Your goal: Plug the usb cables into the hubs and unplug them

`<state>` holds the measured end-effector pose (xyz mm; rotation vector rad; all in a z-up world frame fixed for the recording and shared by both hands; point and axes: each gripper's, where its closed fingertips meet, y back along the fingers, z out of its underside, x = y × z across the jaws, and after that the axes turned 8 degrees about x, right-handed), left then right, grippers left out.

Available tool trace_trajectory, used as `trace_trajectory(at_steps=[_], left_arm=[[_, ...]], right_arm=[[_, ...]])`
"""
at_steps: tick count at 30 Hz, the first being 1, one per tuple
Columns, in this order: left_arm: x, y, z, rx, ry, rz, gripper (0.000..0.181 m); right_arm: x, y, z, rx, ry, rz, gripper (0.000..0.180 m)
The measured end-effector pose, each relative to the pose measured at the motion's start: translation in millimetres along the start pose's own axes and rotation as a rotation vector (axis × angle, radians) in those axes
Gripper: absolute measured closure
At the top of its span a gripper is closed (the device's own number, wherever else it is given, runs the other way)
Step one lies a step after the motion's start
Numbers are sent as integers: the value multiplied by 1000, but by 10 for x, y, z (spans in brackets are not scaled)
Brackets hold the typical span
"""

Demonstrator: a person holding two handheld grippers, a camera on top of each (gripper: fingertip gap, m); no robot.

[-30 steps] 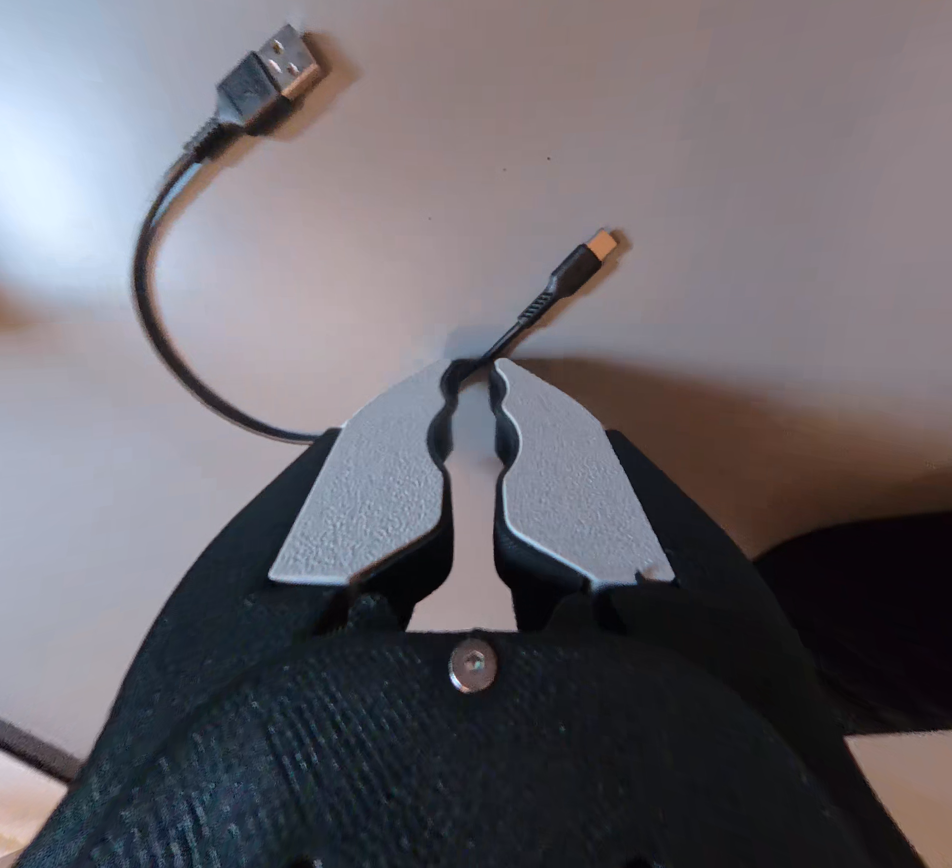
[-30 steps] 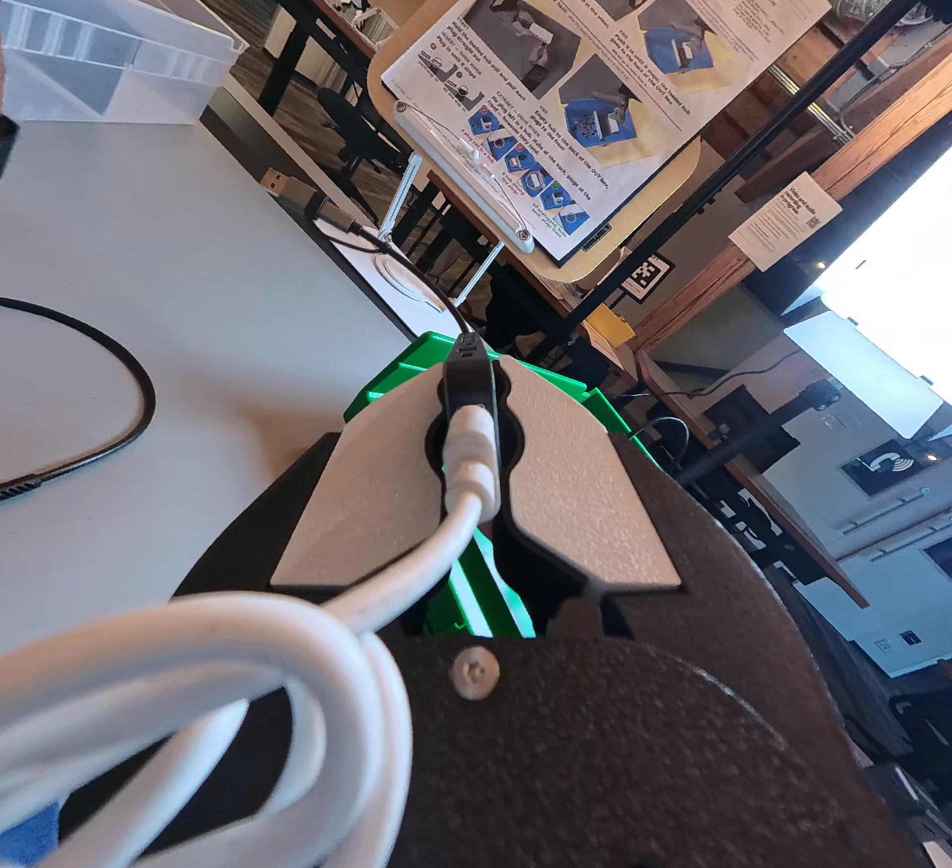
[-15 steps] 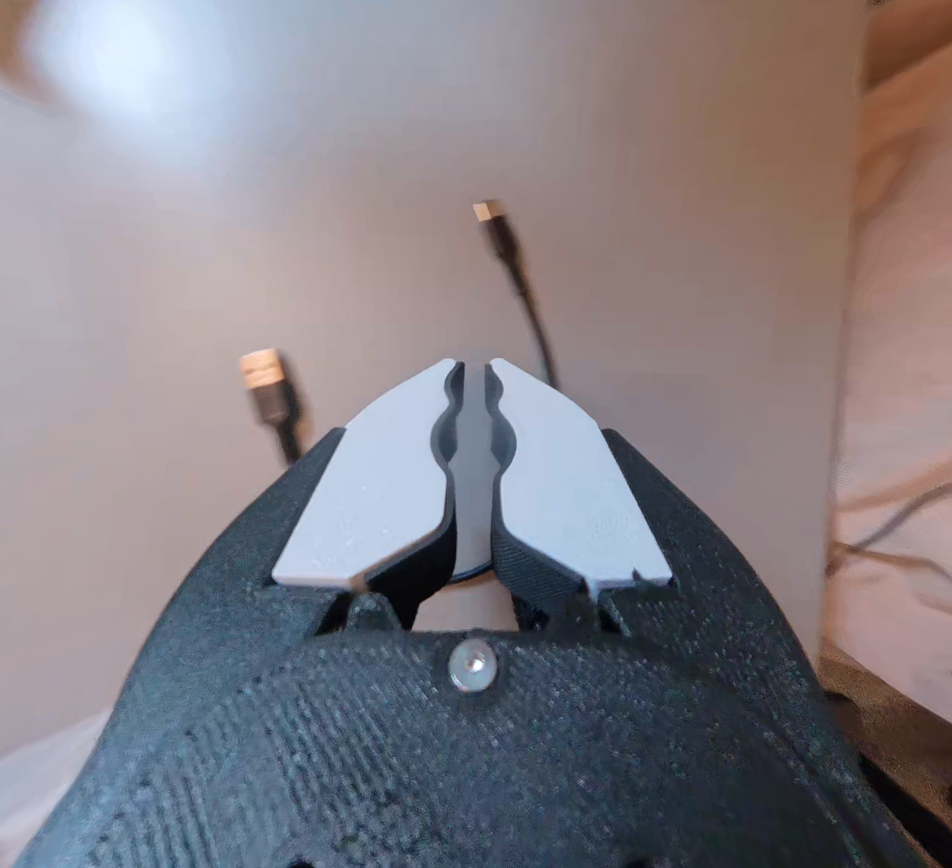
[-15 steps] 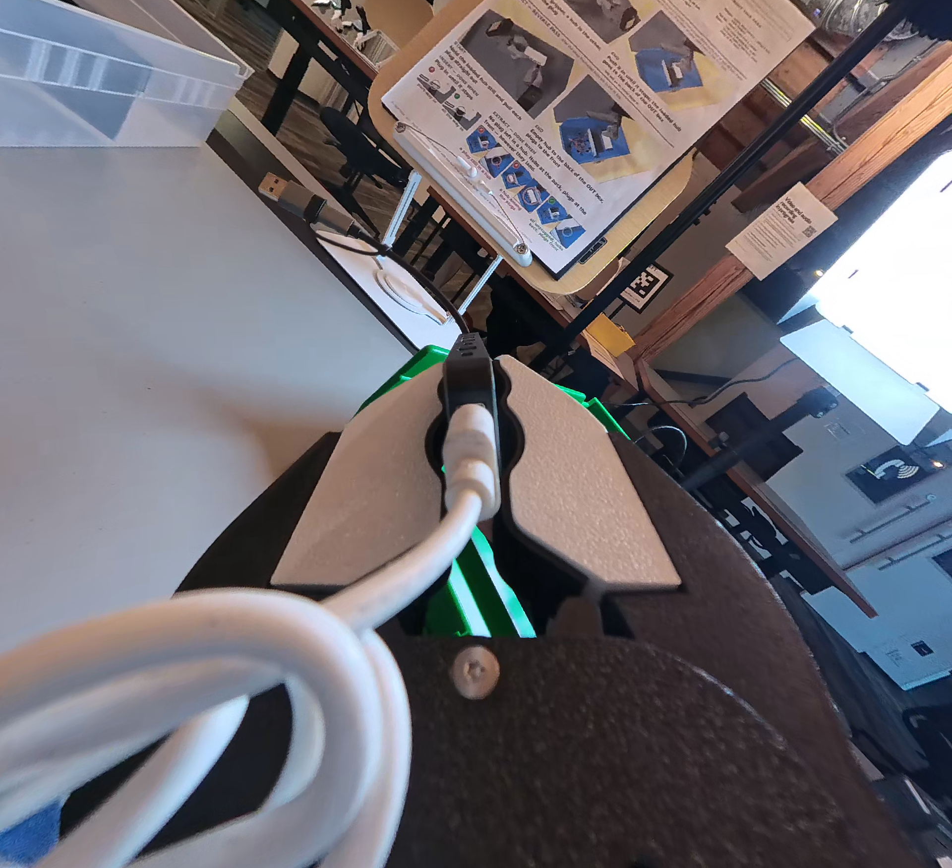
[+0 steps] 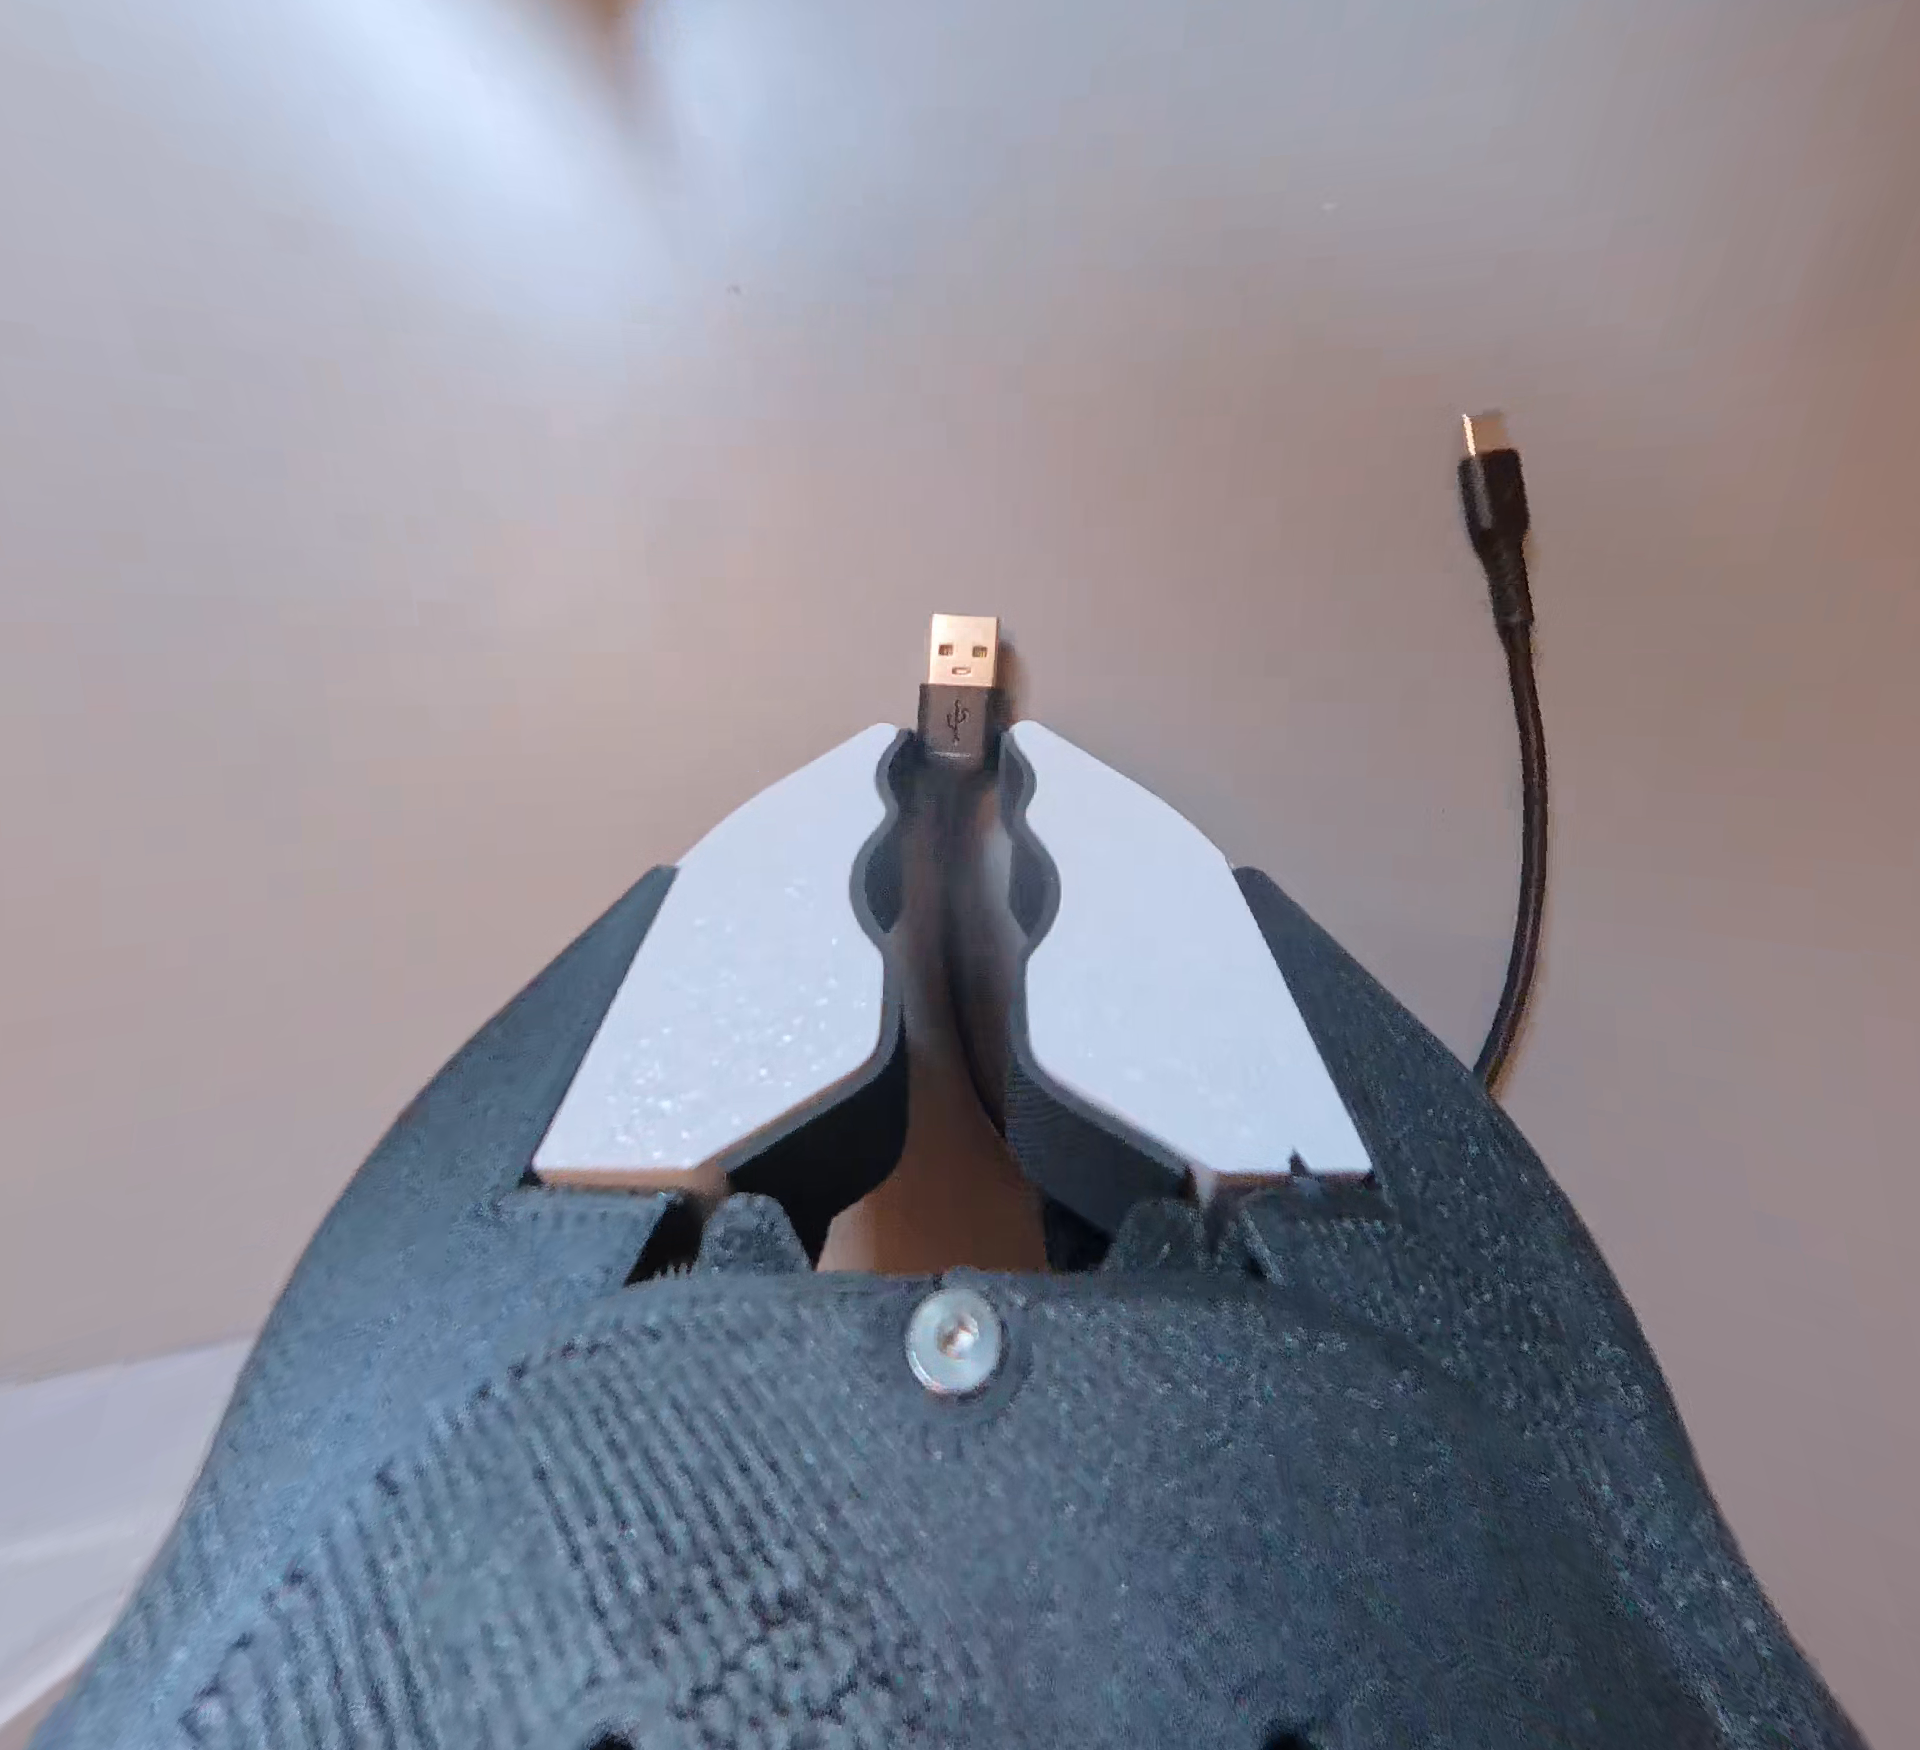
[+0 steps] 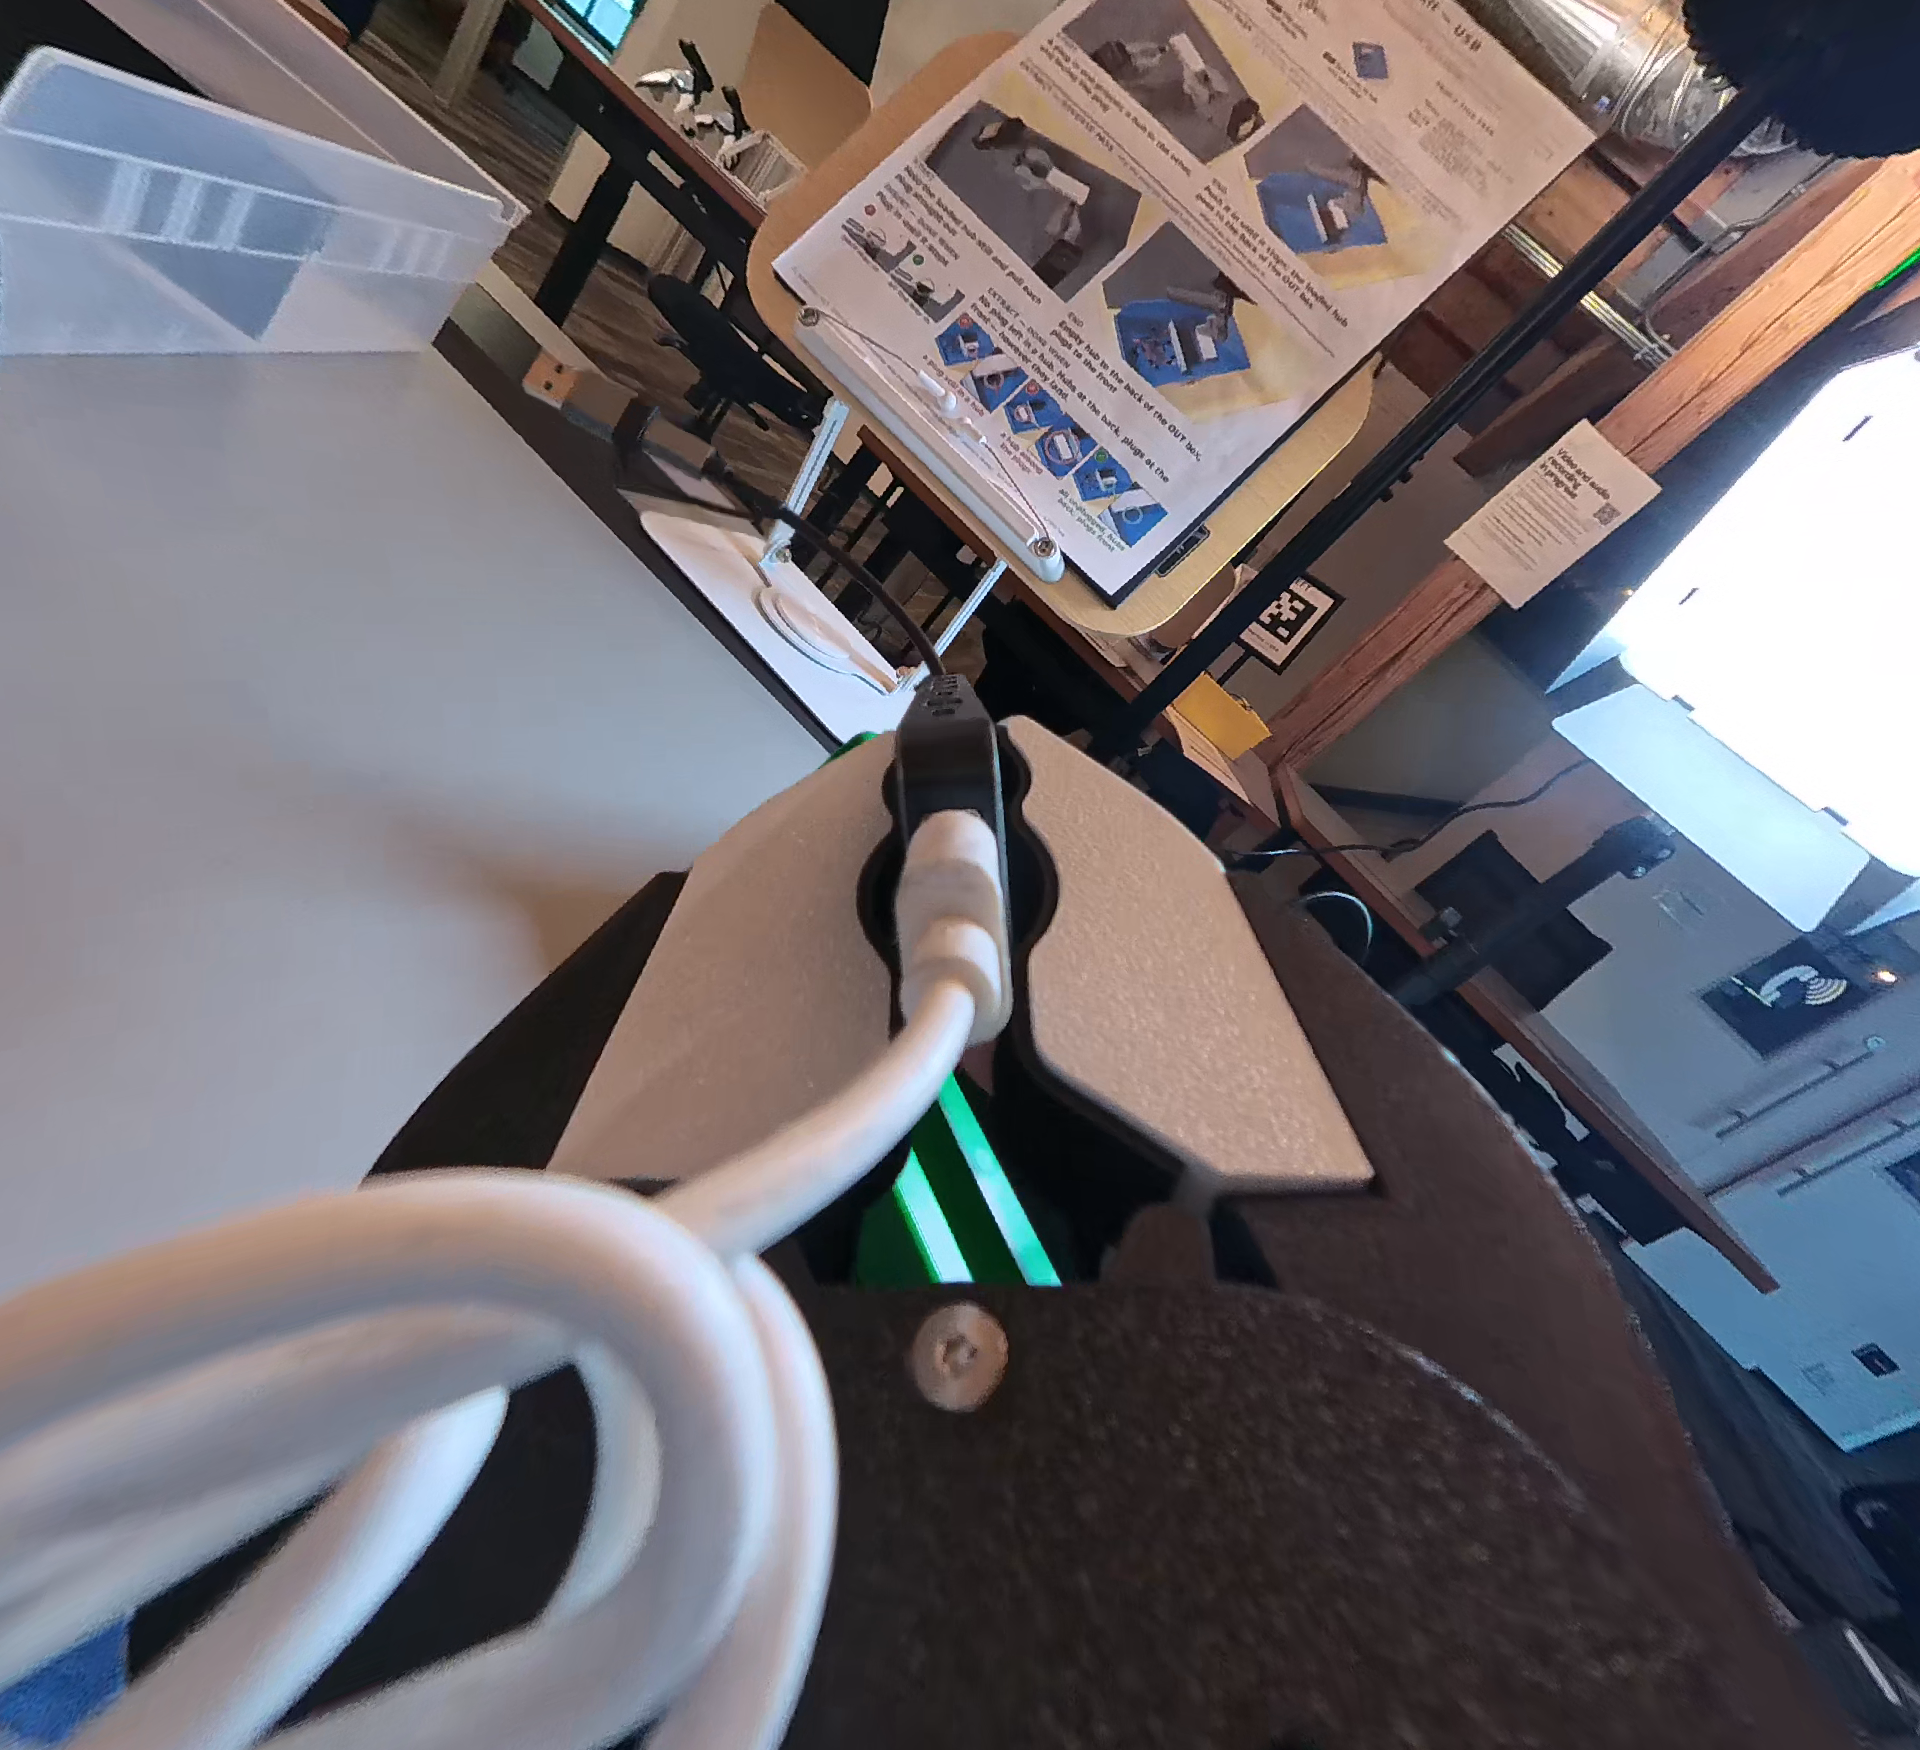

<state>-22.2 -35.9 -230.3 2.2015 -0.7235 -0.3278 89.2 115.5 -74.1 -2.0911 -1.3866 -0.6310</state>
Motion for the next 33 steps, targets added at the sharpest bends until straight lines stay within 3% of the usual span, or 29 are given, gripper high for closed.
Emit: trace_trajectory(at_steps=[2,5,11,20,33], left_arm=[[77,-5,-44,45,-83,46,165],[358,65,-301,274,-116,194,165],[575,321,-656,501,-113,256,165],[653,415,-790,651,-64,297,165],[570,394,-822,684,-72,209,165]], right_arm=[[-8,6,-31,17,2,-7,166],[-45,16,-81,44,9,-26,166],[-166,46,-251,128,33,-68,166],[-316,63,-366,195,10,-130,167],[-607,39,-365,193,25,-233,166]])
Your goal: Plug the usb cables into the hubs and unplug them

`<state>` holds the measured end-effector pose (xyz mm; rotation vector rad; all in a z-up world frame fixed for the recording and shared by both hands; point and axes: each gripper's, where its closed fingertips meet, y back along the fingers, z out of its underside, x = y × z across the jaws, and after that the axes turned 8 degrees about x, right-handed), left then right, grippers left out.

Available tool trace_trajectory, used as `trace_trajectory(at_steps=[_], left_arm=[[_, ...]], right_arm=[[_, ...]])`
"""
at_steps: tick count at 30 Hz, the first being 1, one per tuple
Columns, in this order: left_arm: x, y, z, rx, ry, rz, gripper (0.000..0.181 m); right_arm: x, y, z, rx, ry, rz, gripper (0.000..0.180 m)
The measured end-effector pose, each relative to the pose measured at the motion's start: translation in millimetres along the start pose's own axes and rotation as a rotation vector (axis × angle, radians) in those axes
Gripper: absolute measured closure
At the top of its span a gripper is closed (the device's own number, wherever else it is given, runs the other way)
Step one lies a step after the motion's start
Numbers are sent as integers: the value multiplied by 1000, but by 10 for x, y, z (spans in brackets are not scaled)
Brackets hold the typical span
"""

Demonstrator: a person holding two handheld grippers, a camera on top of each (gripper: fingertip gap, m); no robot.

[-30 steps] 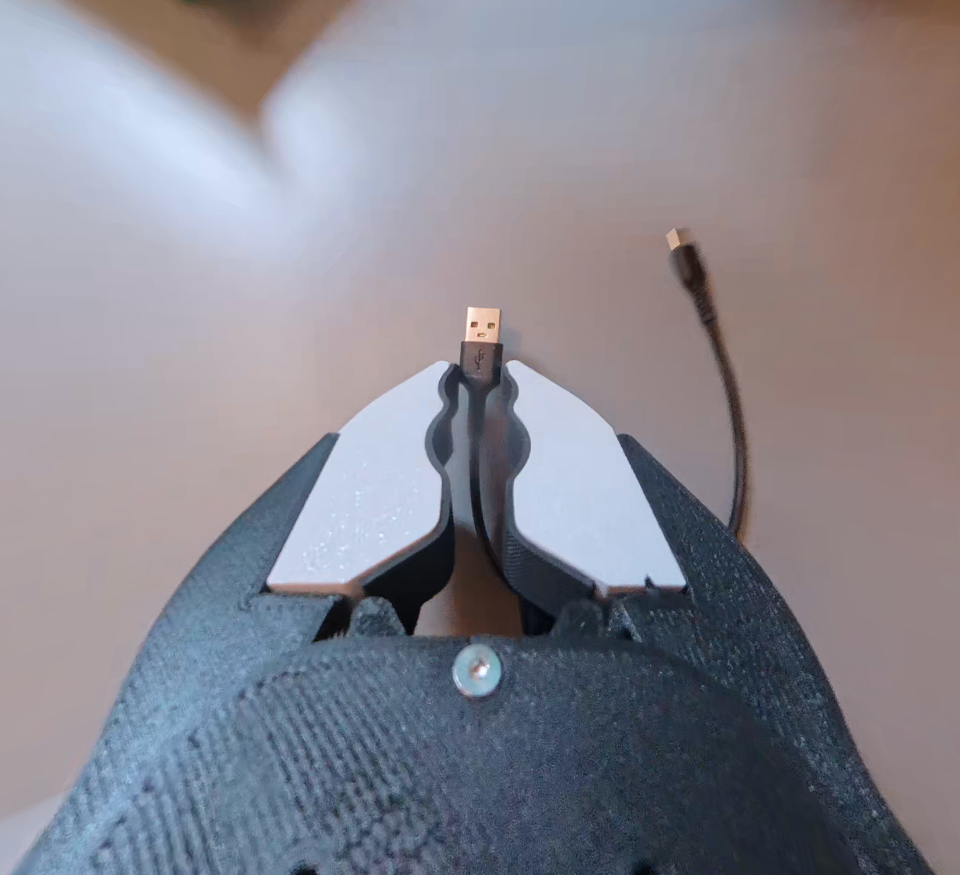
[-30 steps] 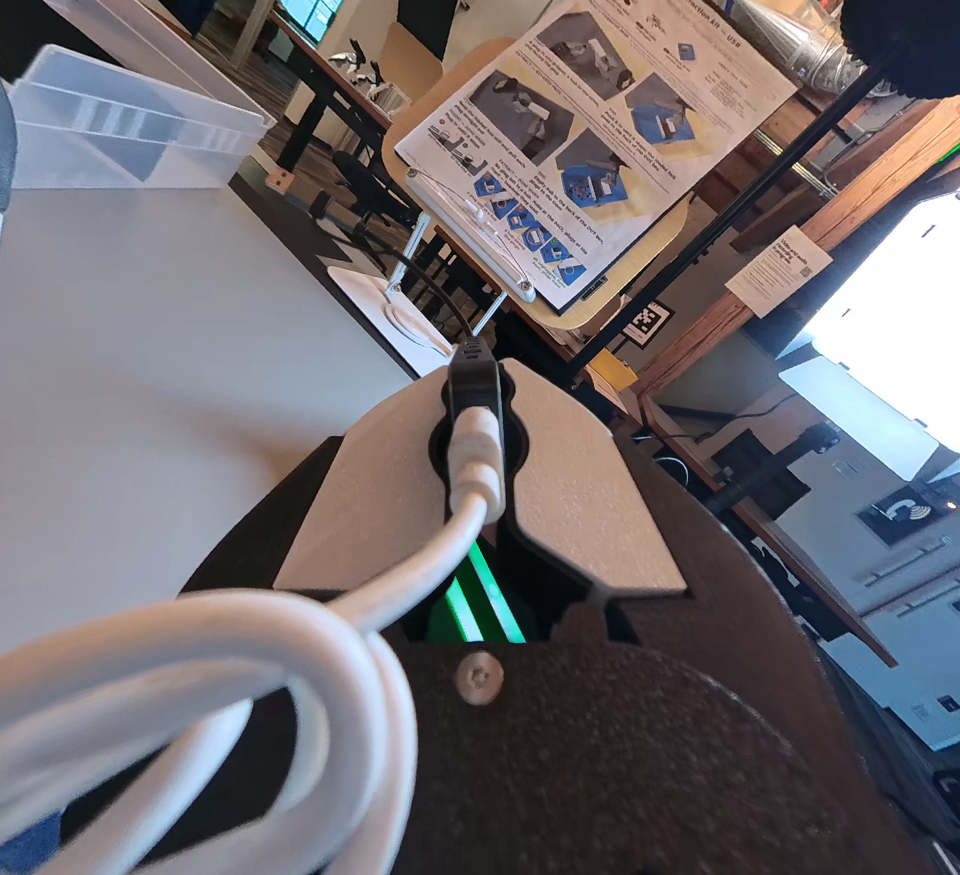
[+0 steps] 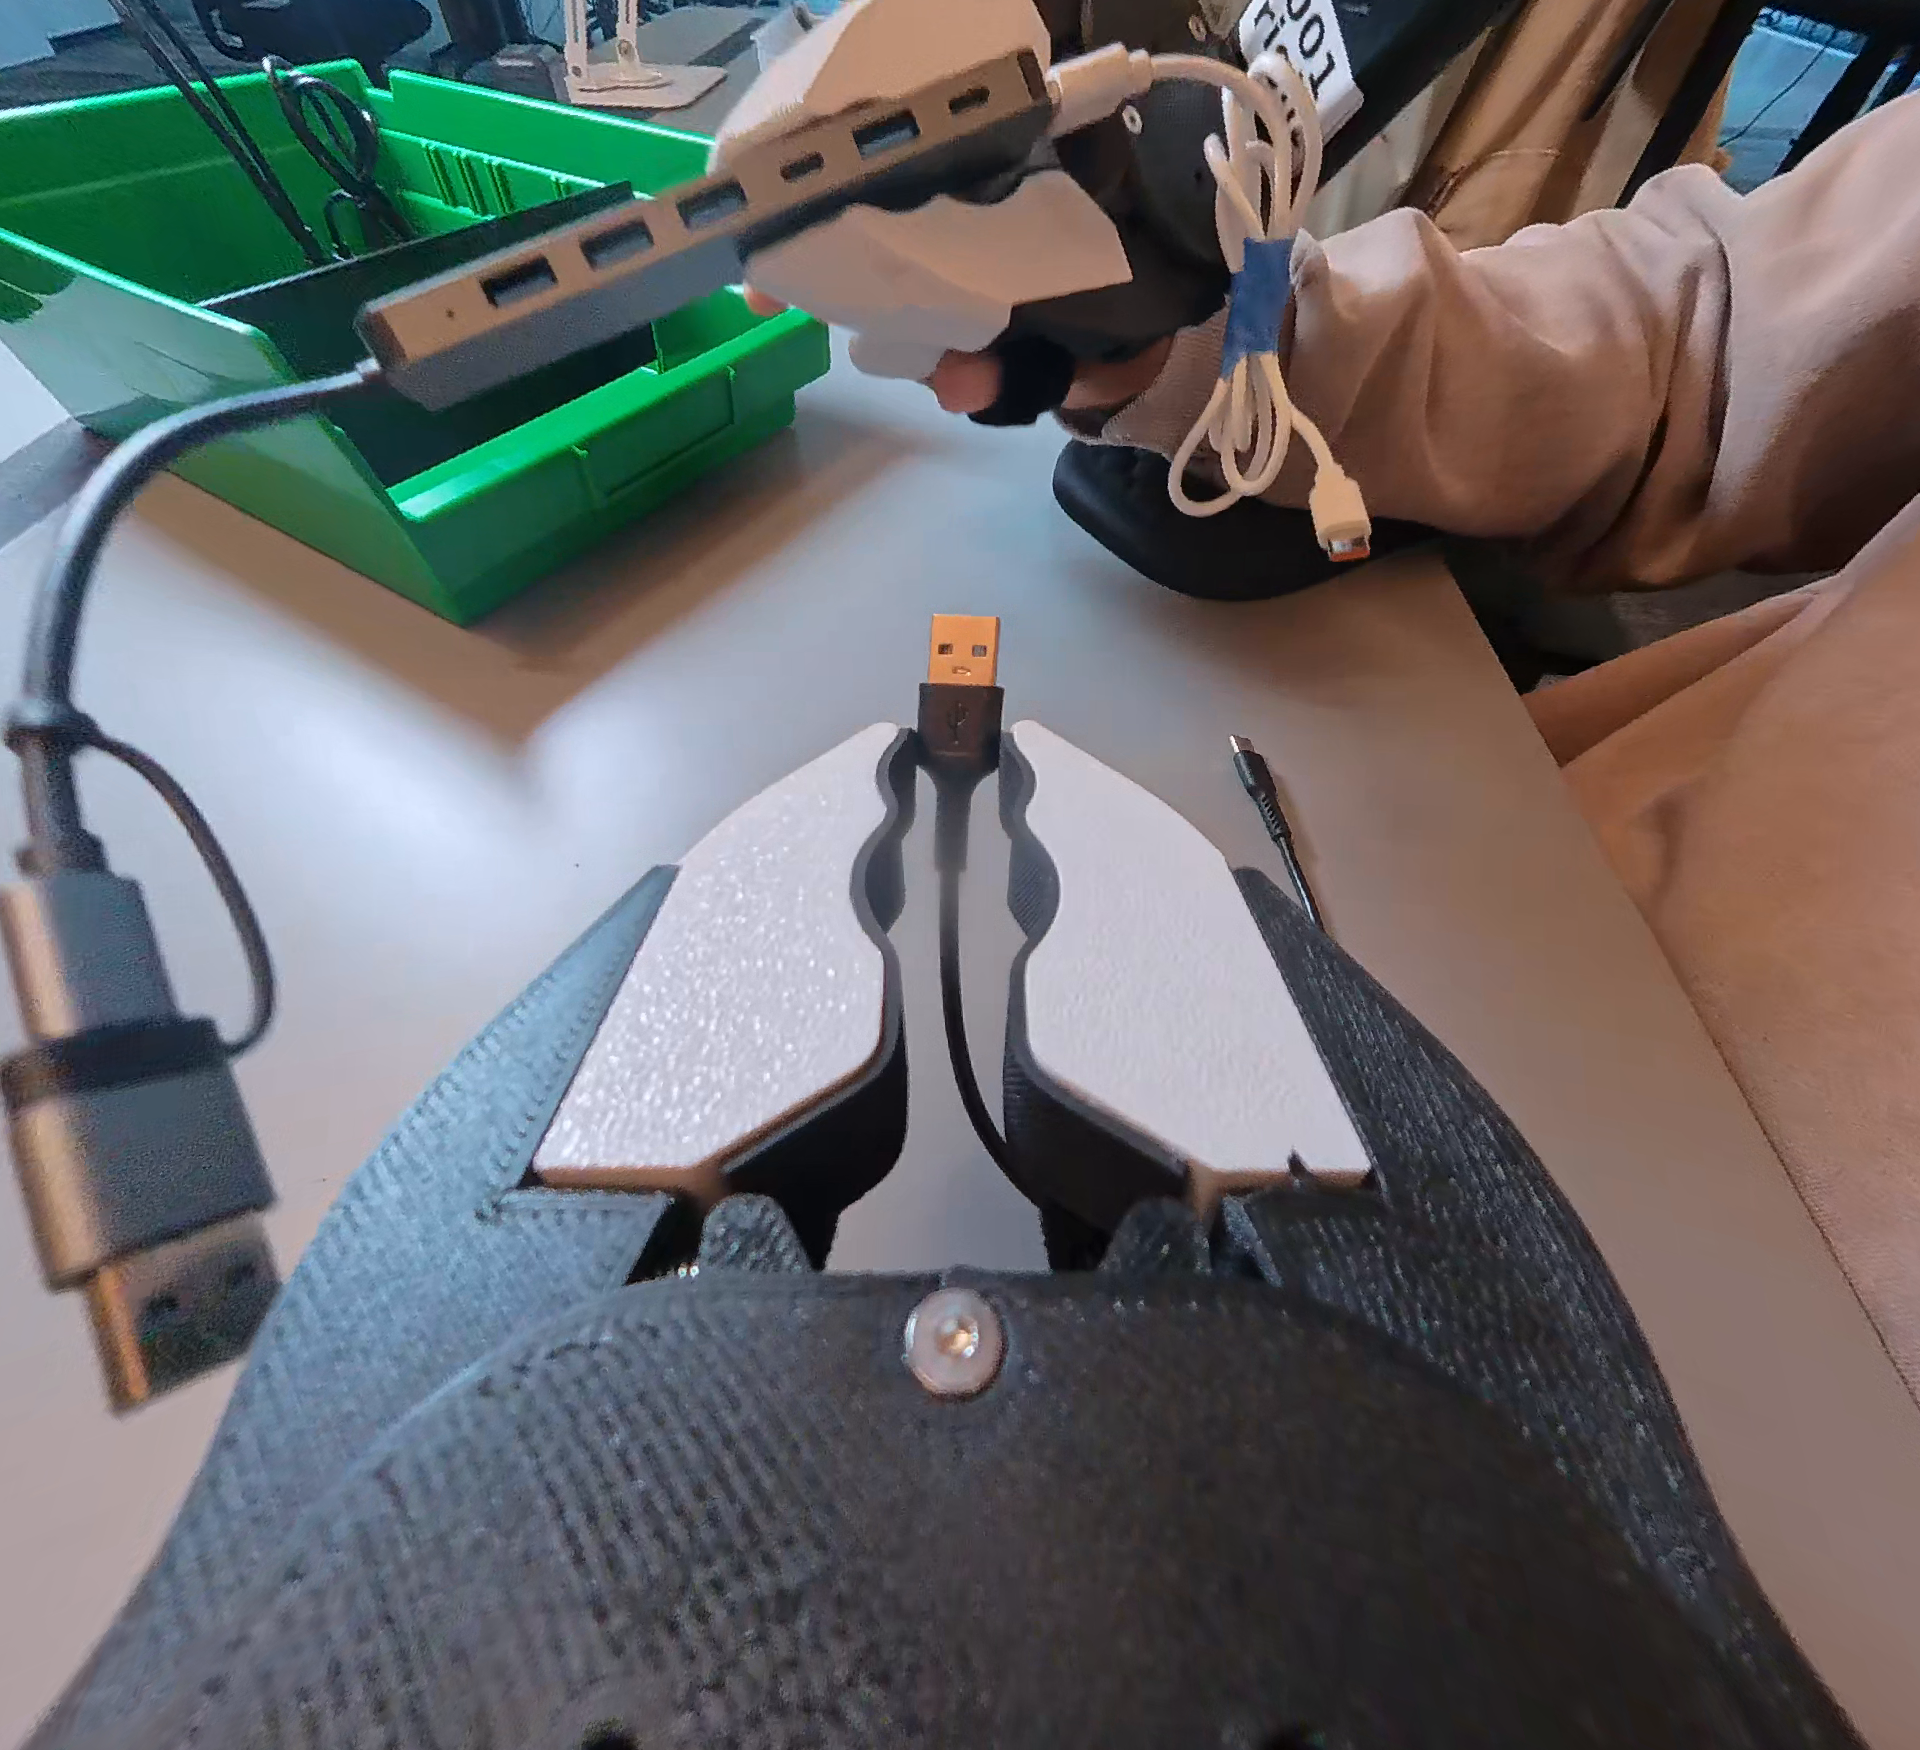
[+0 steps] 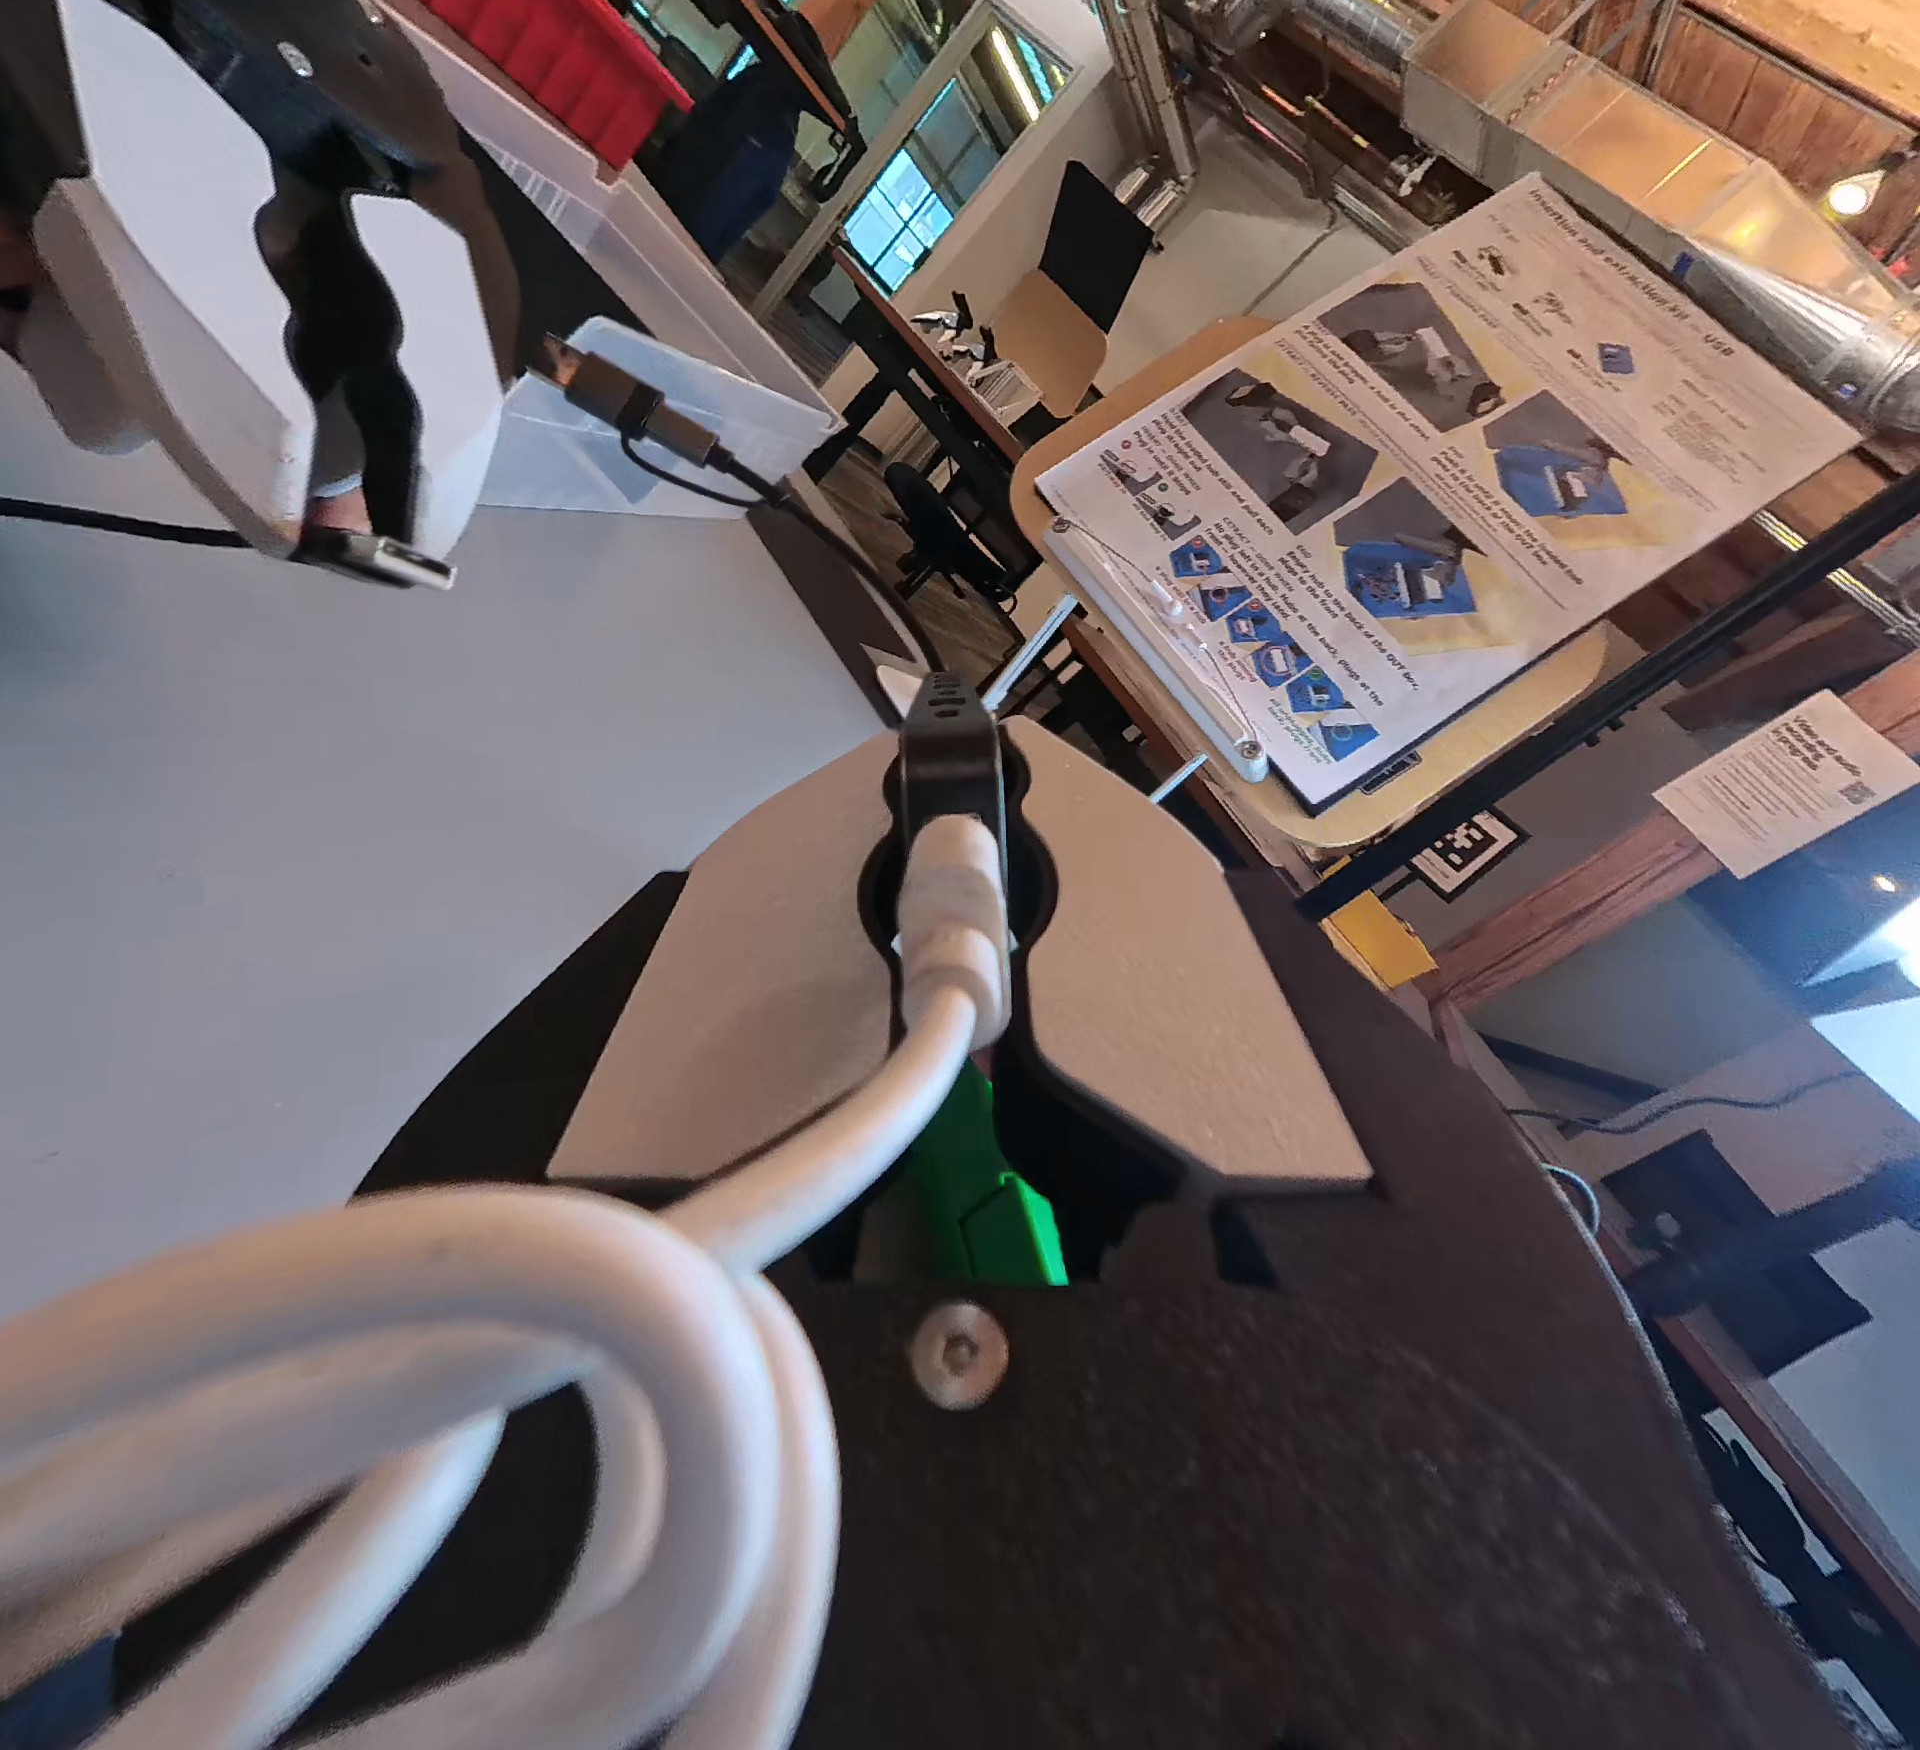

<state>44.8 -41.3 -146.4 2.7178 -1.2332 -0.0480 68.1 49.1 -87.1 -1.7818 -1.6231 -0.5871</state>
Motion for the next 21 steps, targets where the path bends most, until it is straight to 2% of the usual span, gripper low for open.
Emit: trace_trajectory(at_steps=[9,12,14,18,21], left_arm=[[-12,16,-31,14,-14,-10,165],[-92,57,-155,52,-63,-69,165],[-235,148,-359,98,-153,-186,165],[-501,522,-930,164,-475,-558,165],[-453,618,-1055,108,-733,-713,165]], right_arm=[[-232,-75,78,-41,43,-75,166],[-224,-80,100,-54,55,-68,167],[-163,-77,121,-69,65,-39,167],[19,-49,170,-95,53,41,166],[122,-20,199,-104,27,85,166]])
